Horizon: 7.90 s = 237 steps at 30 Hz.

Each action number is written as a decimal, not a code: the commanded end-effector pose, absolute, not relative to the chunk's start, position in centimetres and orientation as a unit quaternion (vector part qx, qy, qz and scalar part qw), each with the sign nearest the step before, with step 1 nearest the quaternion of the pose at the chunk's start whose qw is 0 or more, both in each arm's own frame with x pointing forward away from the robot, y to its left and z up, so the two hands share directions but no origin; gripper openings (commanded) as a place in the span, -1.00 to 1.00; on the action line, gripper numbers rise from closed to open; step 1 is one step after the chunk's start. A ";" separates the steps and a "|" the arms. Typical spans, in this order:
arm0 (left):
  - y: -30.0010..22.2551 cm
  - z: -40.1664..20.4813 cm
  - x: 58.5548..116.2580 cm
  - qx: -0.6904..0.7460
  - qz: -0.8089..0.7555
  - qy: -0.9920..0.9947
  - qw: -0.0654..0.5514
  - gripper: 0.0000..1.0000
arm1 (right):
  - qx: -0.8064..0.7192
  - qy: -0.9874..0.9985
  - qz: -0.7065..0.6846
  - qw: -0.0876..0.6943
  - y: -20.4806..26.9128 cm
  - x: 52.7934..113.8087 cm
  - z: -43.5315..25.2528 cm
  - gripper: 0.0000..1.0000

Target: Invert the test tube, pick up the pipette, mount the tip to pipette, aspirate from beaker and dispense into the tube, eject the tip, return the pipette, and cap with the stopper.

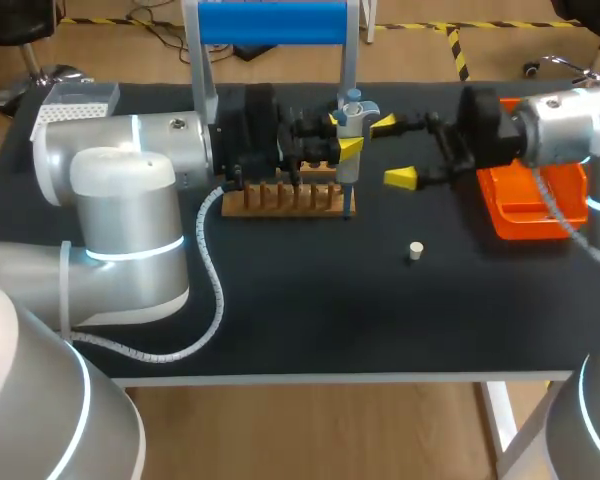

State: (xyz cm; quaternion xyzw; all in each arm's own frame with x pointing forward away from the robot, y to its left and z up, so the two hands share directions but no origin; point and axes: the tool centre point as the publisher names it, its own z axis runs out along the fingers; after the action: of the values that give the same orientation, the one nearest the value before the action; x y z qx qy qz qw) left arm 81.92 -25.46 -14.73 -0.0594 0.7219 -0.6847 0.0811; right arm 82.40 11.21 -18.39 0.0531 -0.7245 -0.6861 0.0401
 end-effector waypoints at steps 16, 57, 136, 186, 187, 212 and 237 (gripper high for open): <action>-25.6 -14.8 81.9 -0.060 -0.686 0.720 0.083 -1.00 | -0.029 -0.787 -0.616 -0.013 7.4 97.7 -15.4 1.00; -25.6 -14.8 81.9 -0.060 -0.686 0.720 0.083 -1.00 | -0.096 -0.821 -0.558 -0.068 16.3 109.9 -16.5 1.00; -1.1 -11.9 103.3 -0.382 -0.524 0.721 0.247 -1.00 | -0.096 -0.821 -0.558 -0.068 16.3 109.9 -16.5 1.00; -2.6 -15.8 109.1 -0.489 -0.443 0.694 0.288 -1.00 | -0.096 -0.821 -0.558 -0.068 16.3 109.9 -16.5 1.00; -2.6 -15.9 109.3 -0.493 -0.444 0.690 0.288 -1.00 | -0.096 -0.821 -0.558 -0.068 16.3 109.9 -16.5 1.00; -2.0 -16.6 114.9 -0.523 -0.401 0.686 0.307 -1.00 | -0.096 -0.821 -0.558 -0.068 16.3 109.9 -16.5 1.00; -3.4 -18.0 118.2 -0.526 -0.387 0.699 0.292 -1.00 | -0.096 -0.821 -0.558 -0.068 16.3 109.9 -16.5 1.00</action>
State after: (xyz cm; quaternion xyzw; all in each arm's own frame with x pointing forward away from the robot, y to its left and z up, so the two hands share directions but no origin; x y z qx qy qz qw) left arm 117.60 -3.15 -17.93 -0.5243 0.6974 -0.3904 0.2936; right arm 109.73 16.38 -16.63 -0.0964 -0.8200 -0.5597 -0.0707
